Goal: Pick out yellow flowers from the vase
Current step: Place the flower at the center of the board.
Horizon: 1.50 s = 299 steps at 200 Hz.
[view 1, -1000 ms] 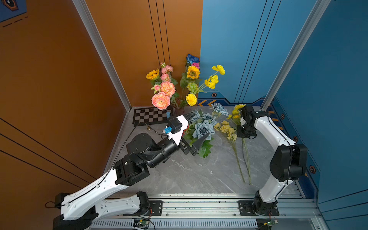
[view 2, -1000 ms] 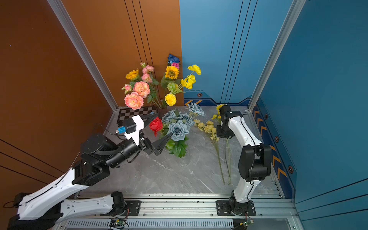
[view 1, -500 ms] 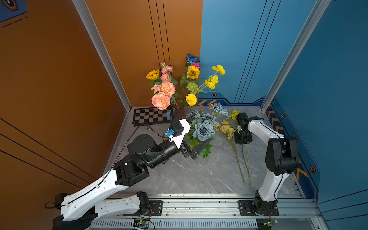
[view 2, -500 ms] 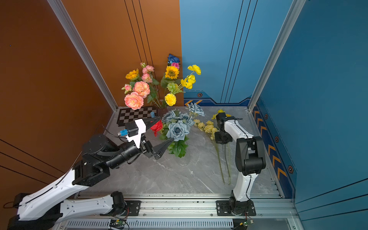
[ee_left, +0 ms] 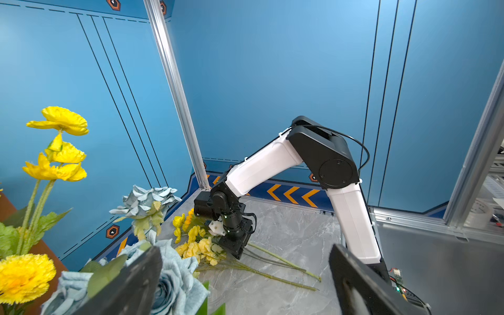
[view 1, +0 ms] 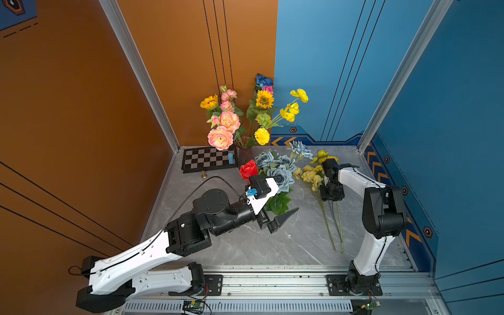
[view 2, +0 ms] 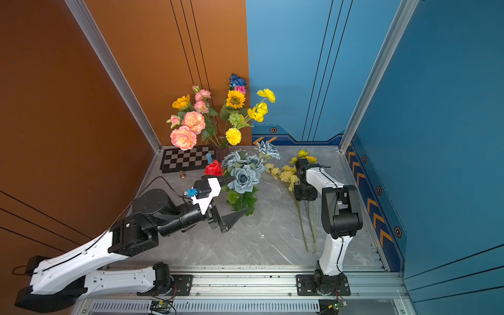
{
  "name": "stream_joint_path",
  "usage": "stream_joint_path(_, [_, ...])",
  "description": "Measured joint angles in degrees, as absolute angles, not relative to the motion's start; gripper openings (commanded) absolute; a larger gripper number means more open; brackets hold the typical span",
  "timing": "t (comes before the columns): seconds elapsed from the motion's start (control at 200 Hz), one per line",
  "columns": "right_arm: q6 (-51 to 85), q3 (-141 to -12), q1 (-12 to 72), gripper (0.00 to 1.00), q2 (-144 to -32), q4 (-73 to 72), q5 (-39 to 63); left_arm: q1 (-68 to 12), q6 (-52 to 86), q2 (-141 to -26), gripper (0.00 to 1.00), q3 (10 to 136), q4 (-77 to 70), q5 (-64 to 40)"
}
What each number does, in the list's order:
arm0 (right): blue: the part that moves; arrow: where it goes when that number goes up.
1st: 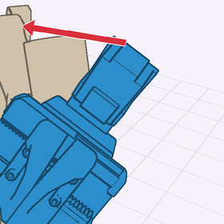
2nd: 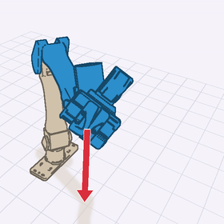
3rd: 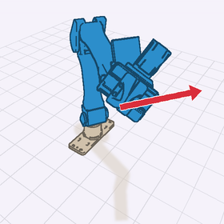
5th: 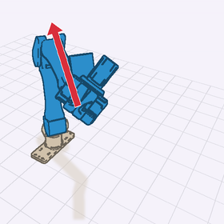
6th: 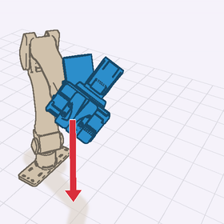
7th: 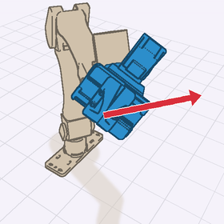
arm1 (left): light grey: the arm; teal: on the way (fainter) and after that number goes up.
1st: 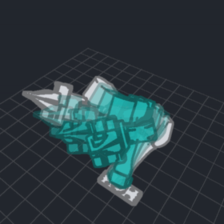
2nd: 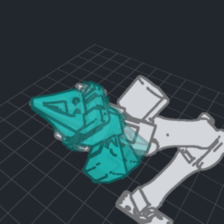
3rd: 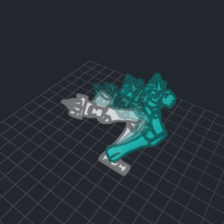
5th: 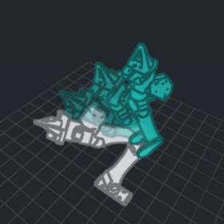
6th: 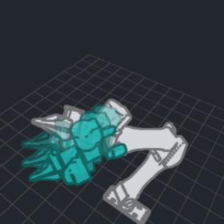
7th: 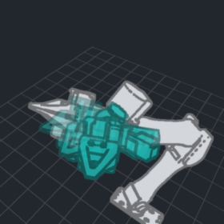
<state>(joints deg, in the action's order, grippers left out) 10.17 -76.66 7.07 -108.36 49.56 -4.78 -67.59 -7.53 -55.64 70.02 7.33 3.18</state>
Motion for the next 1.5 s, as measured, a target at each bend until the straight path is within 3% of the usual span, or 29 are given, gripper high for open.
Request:
stream_joint_path(0.26, [10.9,-76.0,7.1,1.00,-105.8,48.8,-3.6,-69.0,-7.5,-56.9,0.98,70.0,7.5,4.1])
stream_joint_path(0.545, [13.4,-71.7,8.1,1.00,-91.2,47.0,1.0,-72.9,-7.6,-60.5,0.98,70.2,7.8,6.2])
stream_joint_path(0.961, [26.0,-50.9,11.4,1.00,-68.5,32.6,21.5,-80.0,-7.2,-59.9,0.98,68.8,8.0,12.6])
stream_joint_path(1.496, [35.9,-41.3,19.1,1.00,-66.4,13.9,31.2,-81.1,6.4,-45.1,0.99,42.4,3.9,38.0])
